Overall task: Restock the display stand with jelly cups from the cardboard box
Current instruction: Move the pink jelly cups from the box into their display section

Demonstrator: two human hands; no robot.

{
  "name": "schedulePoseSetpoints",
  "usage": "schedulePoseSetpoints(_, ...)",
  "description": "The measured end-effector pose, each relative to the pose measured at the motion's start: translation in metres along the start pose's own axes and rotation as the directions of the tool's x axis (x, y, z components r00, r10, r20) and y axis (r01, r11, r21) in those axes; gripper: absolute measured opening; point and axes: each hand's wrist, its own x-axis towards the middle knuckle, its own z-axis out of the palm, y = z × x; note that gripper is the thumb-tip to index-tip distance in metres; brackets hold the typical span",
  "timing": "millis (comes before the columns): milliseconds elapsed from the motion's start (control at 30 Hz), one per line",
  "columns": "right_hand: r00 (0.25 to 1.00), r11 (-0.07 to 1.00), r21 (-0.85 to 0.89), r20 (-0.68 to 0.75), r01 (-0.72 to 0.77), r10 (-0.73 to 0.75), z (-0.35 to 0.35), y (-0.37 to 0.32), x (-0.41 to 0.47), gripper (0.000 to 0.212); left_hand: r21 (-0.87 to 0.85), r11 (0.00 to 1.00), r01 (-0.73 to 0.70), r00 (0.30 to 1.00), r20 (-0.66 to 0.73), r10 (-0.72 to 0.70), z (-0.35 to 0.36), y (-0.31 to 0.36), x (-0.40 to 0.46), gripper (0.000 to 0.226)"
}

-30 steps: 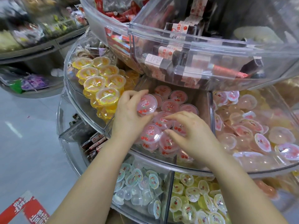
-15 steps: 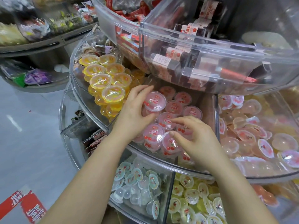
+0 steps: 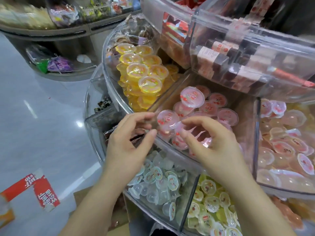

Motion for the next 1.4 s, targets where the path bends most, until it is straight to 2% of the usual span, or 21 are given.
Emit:
schedulePoseSetpoints(67, 0.995, 0.987, 0.161, 0.097, -0.026, 0.011, 0.03, -0.016, -0.007, 0.017, -0.042, 0.99, 0.138, 0.986, -0.084, -0.141, -0.028, -0.019, -0.029, 0.028)
schedulePoseSetpoints(133, 0.976, 0.959, 0.272, 0.218, -0.073, 0.012, 0.069, -0.025, -0.018, 0.013, -0.094, 0.955, 0.281, 0.94, -0.172, -0.294, -0.055, -0.048, -0.061, 0.022)
schedulePoseSetpoints(200, 0.93, 0.943, 0.31, 0.369, -0.122, -0.001, 0.117, -0.027, -0.034, 0.012, -0.134, 0.908, 0.397, 0.872, -0.255, -0.419, -0.082, -0.086, -0.1, 0.023)
schedulePoseSetpoints(267, 0.844, 0.941, 0.286, 0.537, -0.179, -0.002, 0.172, -0.018, -0.058, 0.017, -0.14, 0.851, 0.506, 0.793, -0.314, -0.522, -0.106, -0.13, -0.145, 0.031)
schedulePoseSetpoints(333, 0.717, 0.943, 0.196, 0.694, -0.27, 0.061, 0.232, 0.006, -0.083, 0.021, -0.163, 0.772, 0.614, 0.699, -0.342, -0.628, -0.127, -0.179, -0.192, 0.033)
schedulePoseSetpoints(400, 0.545, 0.947, 0.005, 0.819, -0.32, 0.18, 0.295, 0.046, -0.11, 0.017, -0.168, 0.679, 0.714, 0.61, -0.327, -0.722, -0.138, -0.232, -0.24, 0.035)
schedulePoseSetpoints(467, 0.39, 0.919, -0.204, 0.858, -0.337, 0.333, 0.356, 0.098, -0.138, 0.02, -0.138, 0.565, 0.813, 0.514, -0.286, -0.809, -0.138, -0.285, -0.287, 0.036)
schedulePoseSetpoints(533, 0.299, 0.879, -0.362, 0.84, -0.31, 0.452, 0.415, 0.159, -0.164, 0.027, -0.111, 0.477, 0.872, 0.446, -0.222, -0.867, -0.132, -0.342, -0.325, 0.037)
schedulePoseSetpoints(667, 0.172, 0.777, -0.588, 0.761, -0.224, 0.626, 0.517, 0.275, -0.197, 0.036, -0.009, 0.386, 0.922, 0.383, -0.118, -0.916, -0.107, -0.463, -0.378, 0.024)
schedulePoseSetpoints(733, 0.191, 0.752, -0.644, 0.727, -0.143, 0.659, 0.562, 0.327, -0.201, 0.041, 0.059, 0.35, 0.935, 0.354, -0.085, -0.932, -0.096, -0.528, -0.393, 0.021)
schedulePoseSetpoints(833, 0.344, 0.758, -0.617, 0.773, 0.213, 0.533, 0.624, 0.393, -0.207, 0.046, 0.223, 0.296, 0.929, 0.281, 0.1, -0.955, -0.077, -0.619, -0.403, 0.033)
schedulePoseSetpoints(900, 0.43, 0.636, -0.629, 0.774, 0.447, 0.464, 0.657, 0.423, -0.208, 0.05, 0.351, 0.313, 0.882, 0.241, 0.236, -0.942, -0.063, -0.665, -0.403, 0.045)
schedulePoseSetpoints(933, 0.462, 0.556, -0.654, 0.757, 0.513, 0.463, 0.669, 0.434, -0.207, 0.05, 0.435, 0.339, 0.834, 0.226, 0.291, -0.93, -0.056, -0.683, -0.403, 0.051)
schedulePoseSetpoints(1000, 0.504, 0.433, -0.691, 0.72, 0.579, 0.477, 0.683, 0.449, -0.209, 0.046, 0.583, 0.398, 0.708, 0.176, 0.401, -0.899, -0.043, -0.711, -0.404, 0.062)
schedulePoseSetpoints(1067, 0.533, 0.353, -0.677, 0.731, 0.646, 0.426, 0.688, 0.462, -0.213, 0.042, 0.674, 0.46, 0.579, 0.095, 0.504, -0.858, -0.036, -0.73, -0.405, 0.061)
schedulePoseSetpoints(1167, 0.532, 0.313, -0.605, 0.795, 0.732, 0.291, 0.69, 0.47, -0.213, 0.034, 0.739, 0.482, 0.47, 0.03, 0.532, -0.846, -0.029, -0.746, -0.411, 0.053)
schedulePoseSetpoints(1233, 0.549, 0.379, -0.613, 0.79, 0.694, 0.273, 0.69, 0.465, -0.211, 0.03, 0.766, 0.451, 0.459, 0.06, 0.479, -0.876, -0.024, -0.746, -0.414, 0.051)
schedulePoseSetpoints(1300, 0.561, 0.468, -0.609, 0.787, 0.64, 0.256, 0.687, 0.456, -0.211, 0.028, 0.778, 0.437, 0.452, 0.126, 0.429, -0.894, -0.022, -0.741, -0.414, 0.043)
schedulePoseSetpoints(1367, 0.579, 0.572, -0.613, 0.769, 0.545, 0.273, 0.675, 0.441, -0.21, 0.04, 0.742, 0.437, 0.509, 0.223, 0.376, -0.899, -0.027, -0.729, -0.414, 0.035)
schedulePoseSetpoints(1400, 0.59, 0.644, -0.623, 0.744, 0.444, 0.314, 0.665, 0.433, -0.21, 0.051, 0.689, 0.42, 0.591, 0.267, 0.325, -0.907, -0.033, -0.719, -0.415, 0.037)
